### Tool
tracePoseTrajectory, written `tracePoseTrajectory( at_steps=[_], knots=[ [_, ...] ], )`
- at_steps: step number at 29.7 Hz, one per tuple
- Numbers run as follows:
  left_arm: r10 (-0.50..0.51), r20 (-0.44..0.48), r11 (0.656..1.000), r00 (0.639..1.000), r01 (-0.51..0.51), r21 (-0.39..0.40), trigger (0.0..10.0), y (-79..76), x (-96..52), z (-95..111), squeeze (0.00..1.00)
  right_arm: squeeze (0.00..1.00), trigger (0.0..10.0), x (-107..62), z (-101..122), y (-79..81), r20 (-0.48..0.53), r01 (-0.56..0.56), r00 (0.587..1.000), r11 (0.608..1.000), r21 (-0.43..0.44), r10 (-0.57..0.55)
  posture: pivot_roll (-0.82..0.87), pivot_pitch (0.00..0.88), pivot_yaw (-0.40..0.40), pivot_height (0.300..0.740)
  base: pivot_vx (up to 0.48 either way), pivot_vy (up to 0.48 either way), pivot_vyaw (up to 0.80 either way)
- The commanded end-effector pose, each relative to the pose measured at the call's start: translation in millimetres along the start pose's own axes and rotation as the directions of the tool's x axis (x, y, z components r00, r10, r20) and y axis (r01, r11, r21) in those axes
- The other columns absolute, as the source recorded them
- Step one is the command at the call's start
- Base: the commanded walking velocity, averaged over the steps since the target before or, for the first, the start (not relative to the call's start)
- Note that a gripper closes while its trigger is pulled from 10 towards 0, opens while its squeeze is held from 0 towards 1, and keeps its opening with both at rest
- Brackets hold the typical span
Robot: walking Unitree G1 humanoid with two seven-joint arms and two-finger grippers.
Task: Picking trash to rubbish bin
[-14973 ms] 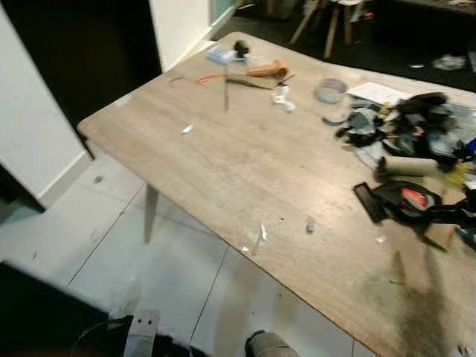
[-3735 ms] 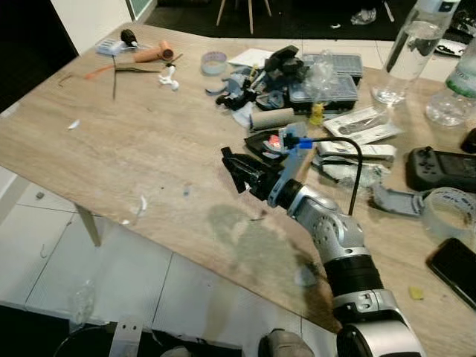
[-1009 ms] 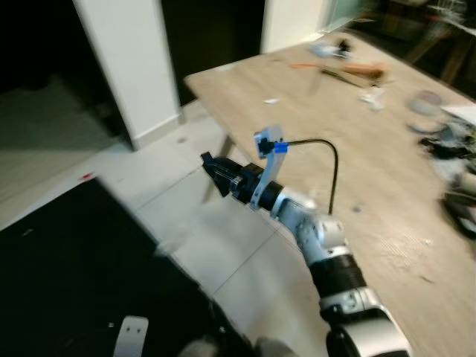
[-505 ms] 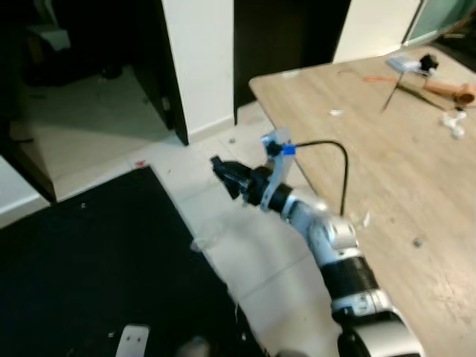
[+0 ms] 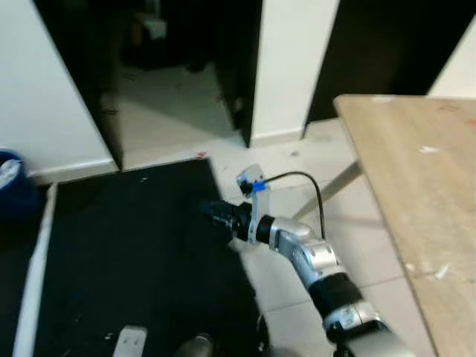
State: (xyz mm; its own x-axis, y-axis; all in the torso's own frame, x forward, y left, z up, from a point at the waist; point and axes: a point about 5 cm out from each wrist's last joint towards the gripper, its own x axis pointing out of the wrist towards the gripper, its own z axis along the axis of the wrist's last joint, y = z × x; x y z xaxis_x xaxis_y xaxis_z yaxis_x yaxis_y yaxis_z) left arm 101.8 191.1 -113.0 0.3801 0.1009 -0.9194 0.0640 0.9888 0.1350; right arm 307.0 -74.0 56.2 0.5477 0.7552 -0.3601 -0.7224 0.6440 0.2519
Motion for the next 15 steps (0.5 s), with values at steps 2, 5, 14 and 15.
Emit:
tracePoseTrajectory(
  at_steps=[2,5,14,15],
  knots=[
    [0.0,-0.016,1.0,1.0,0.0,0.016,10.0,0.1,-0.4,-3.5,0.0,0.0,10.0,-12.7,-55.2,-13.7,-0.202,0.133,0.971,0.991,0.017,-0.127,-0.07,0.085,0.013,0.74,0.0,0.0,0.79],
    [0.001,-0.017,1.0,1.0,-0.001,0.024,10.0,-0.2,-0.4,-3.7,0.0,0.0,10.0,-26.7,-88.5,-19.9,-0.325,0.225,0.923,0.974,0.018,-0.207,-0.07,0.082,0.012,0.74,0.0,0.0,0.79],
    [0.005,-0.009,1.0,1.0,-0.005,0.027,10.0,-1.6,-0.1,-1.7,0.0,0.0,10.0,-104.2,-181.5,-29.7,-0.576,0.686,0.663,0.695,0.215,-0.477,-0.05,0.076,0.005,0.74,0.0,0.0,0.79],
    [0.005,-0.009,1.0,1.0,-0.005,0.027,10.0,-1.6,-0.1,-1.7,0.0,0.0,10.0,-104.2,-181.5,-29.7,-0.576,0.686,0.663,0.695,0.215,-0.477,-0.05,0.076,0.005,0.74,0.0,0.0,0.79]
  ],
)
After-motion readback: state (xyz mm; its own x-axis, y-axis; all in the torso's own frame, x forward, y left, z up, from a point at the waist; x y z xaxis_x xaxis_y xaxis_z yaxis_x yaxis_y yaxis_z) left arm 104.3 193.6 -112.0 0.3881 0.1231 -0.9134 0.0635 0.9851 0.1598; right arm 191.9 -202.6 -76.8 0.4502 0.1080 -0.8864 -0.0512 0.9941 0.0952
